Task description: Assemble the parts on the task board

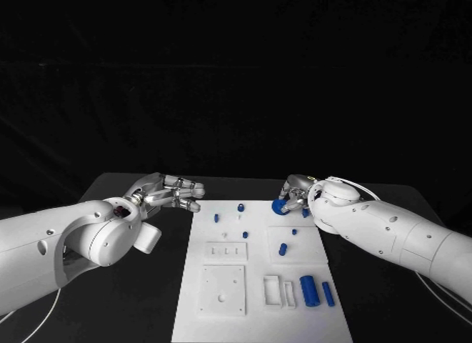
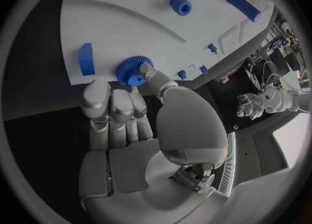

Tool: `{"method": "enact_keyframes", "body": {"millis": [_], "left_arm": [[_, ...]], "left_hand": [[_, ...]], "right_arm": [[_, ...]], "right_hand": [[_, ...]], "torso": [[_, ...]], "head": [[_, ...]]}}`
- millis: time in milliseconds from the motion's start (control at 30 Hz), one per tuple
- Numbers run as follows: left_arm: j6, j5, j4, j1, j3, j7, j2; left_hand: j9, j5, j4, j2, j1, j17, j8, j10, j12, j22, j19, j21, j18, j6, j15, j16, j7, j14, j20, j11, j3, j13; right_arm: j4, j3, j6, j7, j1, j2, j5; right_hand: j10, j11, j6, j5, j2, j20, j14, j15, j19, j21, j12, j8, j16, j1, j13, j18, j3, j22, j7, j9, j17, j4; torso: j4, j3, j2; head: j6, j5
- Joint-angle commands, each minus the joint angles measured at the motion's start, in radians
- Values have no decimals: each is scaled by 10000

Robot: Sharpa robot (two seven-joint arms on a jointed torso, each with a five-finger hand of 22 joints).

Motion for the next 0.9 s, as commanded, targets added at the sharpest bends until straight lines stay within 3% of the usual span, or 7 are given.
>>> {"method": "enact_keyframes", "body": {"millis": [33, 233, 400, 667, 767, 900], "left_arm": [[109, -33, 36, 12, 6, 13, 2], [98, -37, 39, 12, 6, 12, -5], [80, -43, 24, 12, 6, 19, -15], [62, -48, 43, 13, 6, 18, -10], [59, -51, 54, 13, 6, 18, 8], [62, -53, 61, 13, 6, 20, 45]], "left_hand": [[17, -34, 8, 12, 81, -14, 44, -60, 32, -8, -25, 26, -65, -31, 2, -20, 24, -85, 29, -10, -35, 15], [17, -34, 8, 12, 81, -14, 44, -60, 32, -8, -25, 26, -65, -31, 2, -20, 24, -85, 29, -10, -35, 15], [16, -29, 13, 28, 87, -14, 44, -61, 32, -10, -21, 32, -63, -27, 0, -18, 23, -84, 26, -9, -26, 14], [16, -29, 13, 28, 87, -14, 44, -61, 32, -10, -21, 32, -63, -27, 0, -18, 23, -84, 26, -9, -26, 14], [16, -29, 13, 28, 87, -14, 44, -61, 32, -10, -21, 32, -63, -27, 0, -18, 23, -84, 26, -9, -26, 14], [16, -29, 13, 28, 87, -14, 44, -61, 32, -10, -21, 32, -63, -27, 0, -18, 23, -84, 26, -9, -26, 14]], "right_arm": [[163, -53, -459, -174, -86, -9, -666], [774, -58, -1242, -209, -85, -151, -1034], [1568, -56, -1725, -357, -80, -314, -1528], [2268, -65, -2007, -532, -75, -161, -2193], [2366, -129, -2040, -574, -75, -20, -2371], [2368, -324, -2047, -599, -75, 234, -2538]], "right_hand": [[61, -31, 387, 25, 31, -88, 11, -77, 587, 45, 68, 32, -56, -71, 21, -16, -54, 1117, 66, 23, 9, 159], [264, -75, 592, 4, -50, -127, 27, -115, 612, 230, 244, 34, -50, 18, 179, -59, -131, 1154, 4, 26, 15, 423], [308, -83, 618, -28, -157, -145, 30, -126, 612, 286, 241, 35, -34, 79, 223, -70, -57, 1150, -7, 26, 12, 626], [321, -80, 634, -90, -199, -145, 31, -130, 612, 276, 230, 34, -25, 81, 230, -64, 2, 1147, -12, 25, 11, 675], [322, -79, 632, -93, -205, -145, 31, -130, 612, 279, 229, 34, -24, 82, 231, -64, 9, 1148, -12, 24, 11, 681], [327, -76, 625, -100, -224, -145, 31, -130, 613, 286, 225, 33, -20, 85, 235, -64, 33, 1150, -11, 23, 10, 702]], "torso": [[-1, -1, -4], [-4, -12, -14], [-16, -15, -16], [16, -39, -20], [28, -47, -23], [37, -57, -26]], "head": [[38, 6], [58, 25], [102, 47], [115, 81], [111, 80], [98, 78]]}}
